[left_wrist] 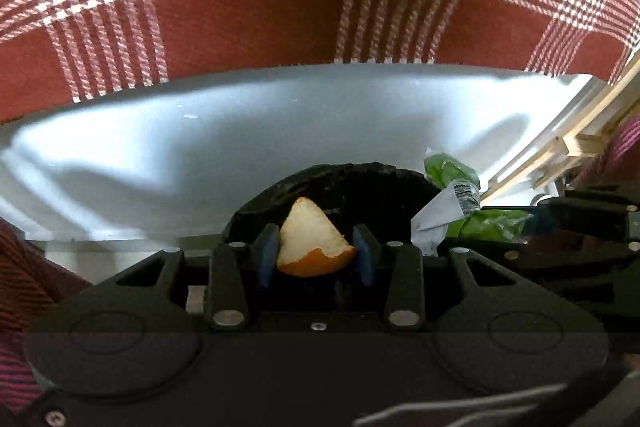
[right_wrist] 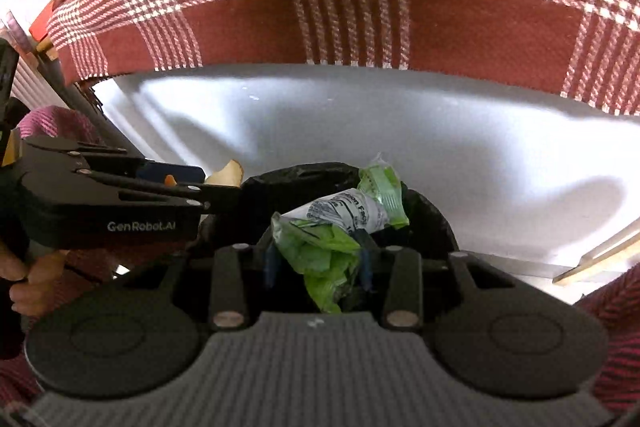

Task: Collect trash
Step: 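Lower both tools over the black bin and open both to drop items, then bring both open tools back up over the blanket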

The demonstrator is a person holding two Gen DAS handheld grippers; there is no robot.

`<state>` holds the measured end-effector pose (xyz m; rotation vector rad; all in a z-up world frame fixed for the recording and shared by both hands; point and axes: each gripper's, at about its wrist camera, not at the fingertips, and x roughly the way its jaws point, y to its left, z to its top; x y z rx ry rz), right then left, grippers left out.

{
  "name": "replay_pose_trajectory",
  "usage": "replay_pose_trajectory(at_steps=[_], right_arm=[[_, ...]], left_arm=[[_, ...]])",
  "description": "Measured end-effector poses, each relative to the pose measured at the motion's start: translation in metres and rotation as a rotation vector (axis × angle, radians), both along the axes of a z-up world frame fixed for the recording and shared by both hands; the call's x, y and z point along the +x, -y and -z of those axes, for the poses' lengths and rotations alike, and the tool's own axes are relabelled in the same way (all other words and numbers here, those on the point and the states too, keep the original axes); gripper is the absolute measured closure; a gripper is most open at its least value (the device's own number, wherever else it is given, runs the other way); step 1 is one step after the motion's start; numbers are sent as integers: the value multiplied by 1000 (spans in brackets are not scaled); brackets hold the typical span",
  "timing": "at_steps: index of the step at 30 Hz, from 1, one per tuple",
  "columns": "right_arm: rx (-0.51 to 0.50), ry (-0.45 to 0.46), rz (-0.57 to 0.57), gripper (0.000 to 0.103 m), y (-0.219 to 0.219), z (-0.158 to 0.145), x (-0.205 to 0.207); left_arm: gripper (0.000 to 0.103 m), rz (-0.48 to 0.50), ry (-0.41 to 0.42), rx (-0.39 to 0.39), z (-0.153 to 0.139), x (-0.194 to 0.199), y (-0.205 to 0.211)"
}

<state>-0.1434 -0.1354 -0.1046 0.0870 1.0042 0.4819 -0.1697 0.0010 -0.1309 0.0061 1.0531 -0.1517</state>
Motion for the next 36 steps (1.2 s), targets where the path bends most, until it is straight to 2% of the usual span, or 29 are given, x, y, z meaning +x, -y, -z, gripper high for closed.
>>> replay_pose_trajectory(at_steps=[2, 3, 4, 7, 9, 15, 18, 22, 28, 33, 36], right_arm=[[1, -4, -1, 49, -1, 0, 2], [4, -4, 1, 42, -1, 0, 2], [7, -4, 1, 40, -1, 0, 2], [4, -2, 8, 35, 1, 0, 2], [5, -2, 15, 33, 2, -1, 3], [-13, 46, 20, 30, 4, -11, 5], [-7, 105, 27, 27, 8, -26, 8], [19, 199, 62, 25, 20, -55, 16], [40, 376, 124, 20, 39, -102, 30], [-1, 476, 163, 18, 48, -124, 45], [-30, 507, 198, 13, 50, -127, 59]], left_arm=[[57, 4, -2, 9, 0, 2, 4], [46, 1, 2, 15, 1, 3, 6], [38, -6, 9, 27, 0, 4, 7], [26, -13, 27, 65, -1, 7, 9], [23, -22, 30, 52, -4, 8, 7], [20, -47, 59, 4, -26, 13, -4], [19, -36, 126, -11, -49, 16, -6], [15, -13, 256, -32, -87, 23, -3], [12, 19, 417, -56, -135, 44, 1], [12, 40, 479, -80, -154, 66, 8], [12, 23, 499, -89, -161, 84, 11]])
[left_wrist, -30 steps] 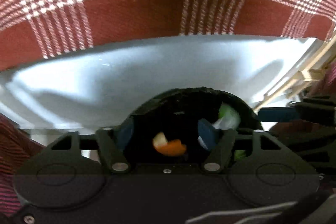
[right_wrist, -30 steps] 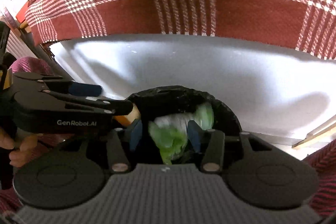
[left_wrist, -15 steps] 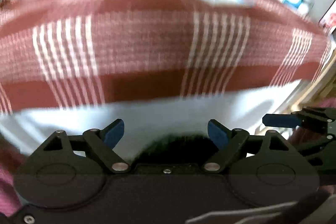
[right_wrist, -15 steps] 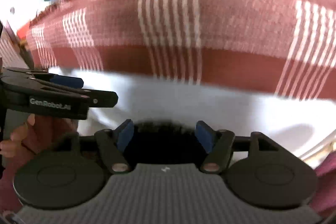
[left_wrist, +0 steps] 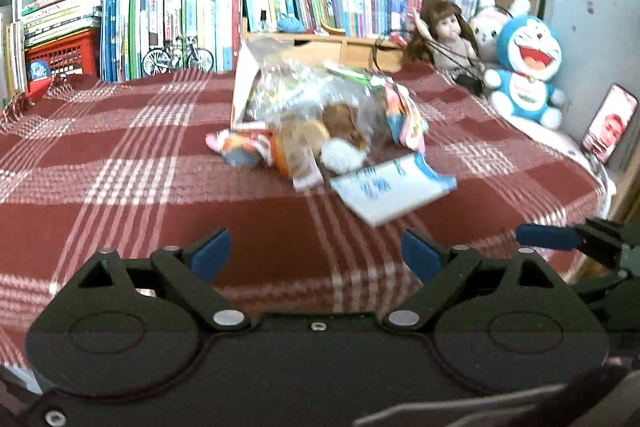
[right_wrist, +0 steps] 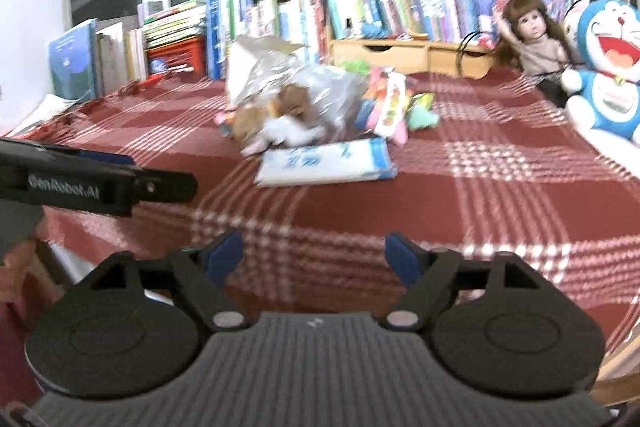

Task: Collect trash

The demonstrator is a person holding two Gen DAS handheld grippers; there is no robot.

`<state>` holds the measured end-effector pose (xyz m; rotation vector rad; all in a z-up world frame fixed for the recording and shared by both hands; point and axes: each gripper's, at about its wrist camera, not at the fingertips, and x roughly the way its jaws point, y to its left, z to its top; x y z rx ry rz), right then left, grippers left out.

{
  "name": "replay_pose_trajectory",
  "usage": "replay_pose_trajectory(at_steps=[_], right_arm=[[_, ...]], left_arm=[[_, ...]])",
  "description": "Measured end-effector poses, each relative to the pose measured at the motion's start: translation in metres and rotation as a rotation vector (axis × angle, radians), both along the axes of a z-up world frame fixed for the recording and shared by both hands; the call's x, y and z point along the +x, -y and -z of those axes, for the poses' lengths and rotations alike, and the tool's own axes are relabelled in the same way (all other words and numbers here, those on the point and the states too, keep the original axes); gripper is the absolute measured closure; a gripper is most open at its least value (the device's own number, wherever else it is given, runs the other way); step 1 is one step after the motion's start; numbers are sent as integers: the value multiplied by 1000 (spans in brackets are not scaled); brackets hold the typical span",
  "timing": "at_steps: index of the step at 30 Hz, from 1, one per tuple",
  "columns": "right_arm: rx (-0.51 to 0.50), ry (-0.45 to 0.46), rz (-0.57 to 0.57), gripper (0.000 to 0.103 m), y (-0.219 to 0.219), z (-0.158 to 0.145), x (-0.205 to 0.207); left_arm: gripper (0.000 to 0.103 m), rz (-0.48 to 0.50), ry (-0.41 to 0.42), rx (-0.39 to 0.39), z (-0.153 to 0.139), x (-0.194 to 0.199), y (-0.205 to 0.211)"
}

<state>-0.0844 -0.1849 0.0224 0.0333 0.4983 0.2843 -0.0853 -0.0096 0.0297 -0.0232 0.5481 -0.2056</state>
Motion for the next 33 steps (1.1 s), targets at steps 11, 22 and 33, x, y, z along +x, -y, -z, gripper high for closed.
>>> replay_pose_trajectory(at_steps=[11, 22, 33], right_arm=[[-84, 100, 85, 0, -21, 16, 40], [-52, 85, 132, 0, -38, 25, 69], [36, 80, 126, 0, -33, 23, 79]], left_arm=[[19, -100, -8, -159, 5, 84, -20], [64, -121, -54, -172, 24, 128, -12], [76, -106, -31, -133, 19, 112, -10]])
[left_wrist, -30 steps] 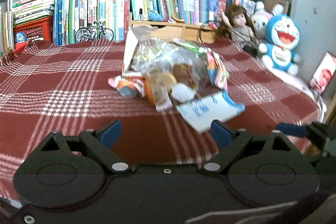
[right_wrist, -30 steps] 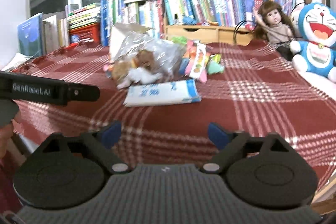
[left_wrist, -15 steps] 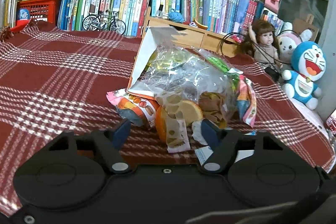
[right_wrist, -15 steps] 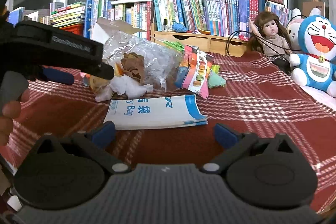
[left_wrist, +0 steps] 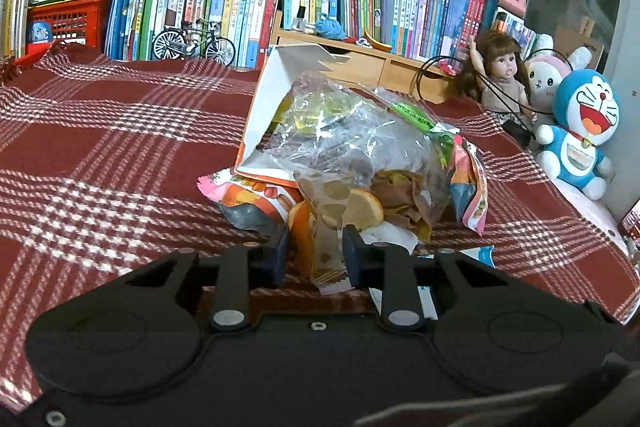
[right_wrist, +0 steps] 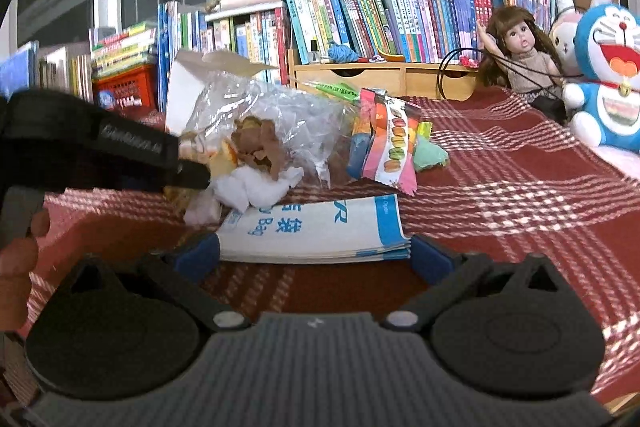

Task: Collect trash

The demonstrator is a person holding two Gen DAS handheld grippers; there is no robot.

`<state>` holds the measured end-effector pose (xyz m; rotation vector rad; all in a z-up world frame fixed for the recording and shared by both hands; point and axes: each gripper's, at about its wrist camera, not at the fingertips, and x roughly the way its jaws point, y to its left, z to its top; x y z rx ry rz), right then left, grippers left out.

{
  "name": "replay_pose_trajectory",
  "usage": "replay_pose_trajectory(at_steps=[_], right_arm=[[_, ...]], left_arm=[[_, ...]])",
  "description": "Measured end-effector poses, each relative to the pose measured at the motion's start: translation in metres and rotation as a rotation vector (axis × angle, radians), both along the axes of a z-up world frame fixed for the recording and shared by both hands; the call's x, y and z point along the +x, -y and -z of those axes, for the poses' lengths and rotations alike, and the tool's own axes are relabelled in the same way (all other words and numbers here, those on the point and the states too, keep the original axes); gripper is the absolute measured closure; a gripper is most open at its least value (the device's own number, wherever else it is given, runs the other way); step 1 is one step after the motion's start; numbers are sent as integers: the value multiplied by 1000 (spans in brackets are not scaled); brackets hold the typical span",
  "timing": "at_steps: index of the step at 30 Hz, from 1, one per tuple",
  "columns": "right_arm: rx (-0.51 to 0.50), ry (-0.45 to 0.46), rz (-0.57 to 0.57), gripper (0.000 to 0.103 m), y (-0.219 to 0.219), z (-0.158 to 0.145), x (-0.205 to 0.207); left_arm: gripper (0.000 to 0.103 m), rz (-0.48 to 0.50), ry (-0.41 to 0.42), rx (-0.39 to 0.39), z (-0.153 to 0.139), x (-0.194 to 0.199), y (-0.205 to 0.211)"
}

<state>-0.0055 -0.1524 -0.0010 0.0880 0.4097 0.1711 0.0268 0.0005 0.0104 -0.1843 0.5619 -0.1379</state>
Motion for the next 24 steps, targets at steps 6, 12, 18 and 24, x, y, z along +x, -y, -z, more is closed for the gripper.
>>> replay_pose_trajectory(at_steps=[6, 12, 18, 24], right_arm=[[25, -12, 11, 0, 2, -2, 7], [-138, 45, 9, 0, -26, 2, 0], [-171, 38, 10, 0, -37, 4, 7], [-107, -4, -16, 10, -27, -1, 13]], left_arm=[[76, -13, 8, -7, -5, -9, -9], [76, -17, 29, -2, -12, -18, -15], [76, -22, 25, 4, -11, -21, -20], [77, -30, 23, -2, -9, -24, -24]])
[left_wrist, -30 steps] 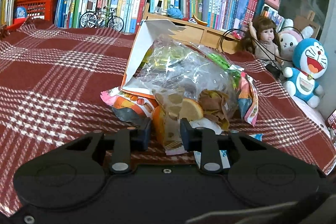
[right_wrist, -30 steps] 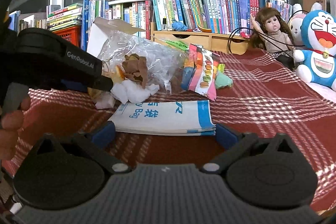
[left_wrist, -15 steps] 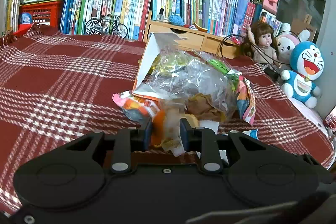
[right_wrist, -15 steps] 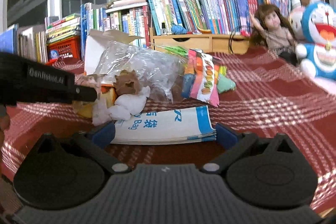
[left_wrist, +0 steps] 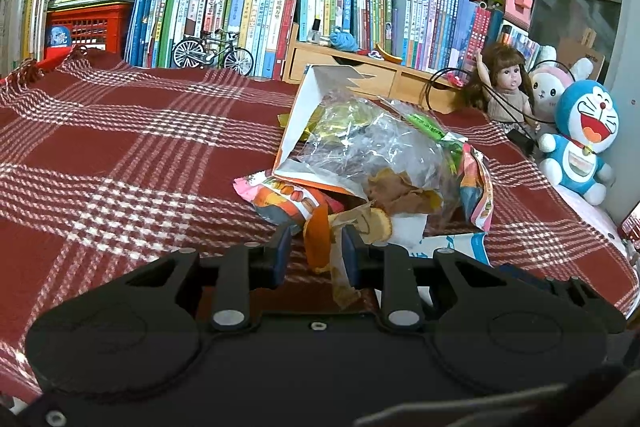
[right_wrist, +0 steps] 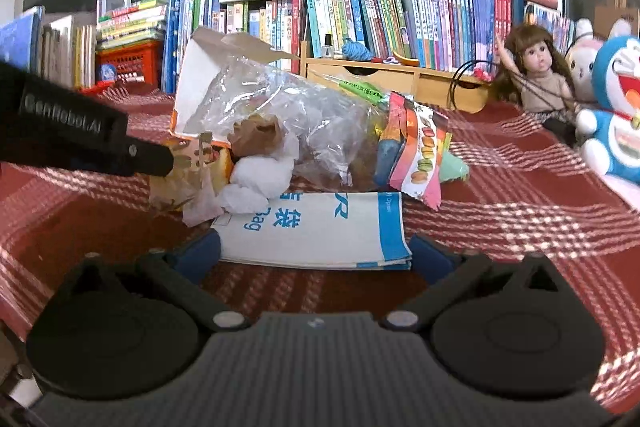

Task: Collect trash

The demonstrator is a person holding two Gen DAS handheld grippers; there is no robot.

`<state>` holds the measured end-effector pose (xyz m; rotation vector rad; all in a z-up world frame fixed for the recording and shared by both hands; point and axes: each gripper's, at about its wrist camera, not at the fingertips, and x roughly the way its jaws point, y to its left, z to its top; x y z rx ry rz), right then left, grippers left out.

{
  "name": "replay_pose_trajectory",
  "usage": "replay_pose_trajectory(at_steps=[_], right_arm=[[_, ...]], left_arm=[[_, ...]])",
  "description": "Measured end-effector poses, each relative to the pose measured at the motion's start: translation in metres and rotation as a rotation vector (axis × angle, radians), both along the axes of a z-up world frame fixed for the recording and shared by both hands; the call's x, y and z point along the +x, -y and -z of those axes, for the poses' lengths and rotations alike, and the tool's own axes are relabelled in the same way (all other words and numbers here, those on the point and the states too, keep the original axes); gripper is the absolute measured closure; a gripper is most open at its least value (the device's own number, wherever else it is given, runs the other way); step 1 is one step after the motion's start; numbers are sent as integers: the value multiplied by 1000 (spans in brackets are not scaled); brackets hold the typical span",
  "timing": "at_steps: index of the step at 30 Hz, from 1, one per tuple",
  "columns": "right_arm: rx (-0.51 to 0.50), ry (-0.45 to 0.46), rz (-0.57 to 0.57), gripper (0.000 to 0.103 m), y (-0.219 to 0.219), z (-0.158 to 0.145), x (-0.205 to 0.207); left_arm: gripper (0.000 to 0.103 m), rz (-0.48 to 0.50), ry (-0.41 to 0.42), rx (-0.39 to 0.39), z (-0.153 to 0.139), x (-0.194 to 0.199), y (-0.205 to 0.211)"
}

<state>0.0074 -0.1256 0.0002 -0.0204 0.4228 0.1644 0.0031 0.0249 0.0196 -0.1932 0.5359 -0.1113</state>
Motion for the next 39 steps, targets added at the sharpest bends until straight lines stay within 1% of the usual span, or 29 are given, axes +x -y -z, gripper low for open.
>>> replay_pose_trajectory(at_steps=[1, 2, 4, 5, 7, 8, 10, 11, 12, 13, 14, 18, 19, 20, 22, 24, 26, 28, 30, 34, 37, 39], right_arm=[[11, 2, 9, 17, 3, 0, -1], [19, 4, 20, 21, 5, -1, -3], [27, 7, 45, 38, 10, -1, -4], [33, 9, 59, 42, 13, -1, -5], [38, 8, 74, 55, 19, -2, -6], [39, 8, 78, 58, 22, -3, -6], [40, 5, 91, 74, 27, -4, -7], [42, 1, 97, 78, 30, -4, -6], [50, -4, 103, 84, 33, -5, -6], [61, -7, 110, 89, 36, -6, -6], [70, -8, 121, 90, 40, -6, -7], [48, 8, 231, 89, 50, -6, -8], [49, 6, 247, 83, 53, -6, -8], [59, 3, 250, 82, 56, -6, -9], [111, 6, 208, 55, 63, -5, -14], [154, 11, 148, 46, 65, -5, -21], [166, -8, 102, 45, 63, -5, -24], [212, -40, 56, 38, 62, -5, -24], [234, -49, 23, 36, 60, -5, -24], [200, -48, -25, 26, 50, -4, -22], [150, -41, -43, 22, 41, -2, -20], [130, -35, -47, 21, 37, -2, -18]], left_arm=[[77, 1, 0, 1, 0, 0, 0], [77, 1, -1, 2, 1, 0, 0], [77, 4, -2, 4, 1, 0, 0], [77, 5, -4, 3, 2, 0, 1], [77, 6, -8, -1, 3, 1, 2], [77, 5, -10, -4, 4, 2, 2], [78, 2, -13, -10, 5, 3, 2], [80, -1, -12, -11, 5, 2, 3], [85, -6, -9, -10, 5, 2, 3], [85, -13, -2, -5, 4, 1, 3], [85, -22, 7, 2, 3, -1, 4], [84, -40, 51, 44, -1, -8, 3], [83, -37, 54, 48, -3, -10, 2], [83, -32, 55, 48, -3, -12, 2], [74, -16, 51, 44, -4, -14, 0], [70, -10, 44, 40, -4, -16, -2], [69, -7, 43, 42, -2, -19, -2], [66, 2, 41, 47, -1, -23, -1], [64, 14, 42, 57, 0, -27, 0], [60, 49, 41, 95, 3, -35, 4], [60, 72, 32, 116, 8, -37, 7], [60, 81, 31, 132, 11, -37, 10]])
